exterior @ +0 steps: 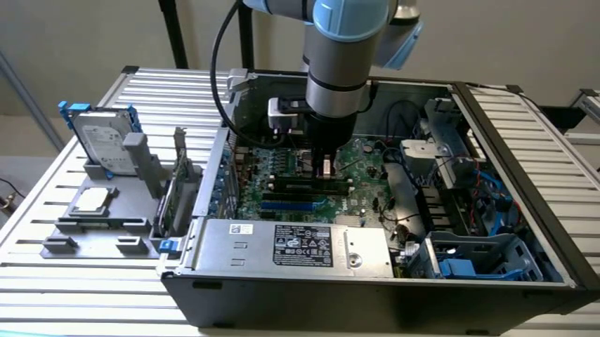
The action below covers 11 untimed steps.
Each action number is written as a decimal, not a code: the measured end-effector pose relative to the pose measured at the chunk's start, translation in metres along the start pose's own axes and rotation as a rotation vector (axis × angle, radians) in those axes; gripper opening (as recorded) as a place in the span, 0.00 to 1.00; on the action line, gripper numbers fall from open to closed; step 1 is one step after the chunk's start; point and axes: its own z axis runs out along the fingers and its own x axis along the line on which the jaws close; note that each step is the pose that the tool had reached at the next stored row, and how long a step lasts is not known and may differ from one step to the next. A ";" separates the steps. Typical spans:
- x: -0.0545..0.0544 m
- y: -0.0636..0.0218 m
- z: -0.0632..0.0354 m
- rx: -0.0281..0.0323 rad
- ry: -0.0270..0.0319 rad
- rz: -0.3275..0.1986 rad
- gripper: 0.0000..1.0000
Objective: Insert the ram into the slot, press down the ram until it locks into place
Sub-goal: 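Insert the ram into the slot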
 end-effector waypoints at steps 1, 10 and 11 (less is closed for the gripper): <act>0.000 0.0000 -0.0002 0.0000 0.0001 0.000 0.22; -0.001 0.0003 -0.0197 0.0000 0.0001 0.000 0.22; -0.001 0.0003 -0.0226 0.0000 0.0001 0.000 0.22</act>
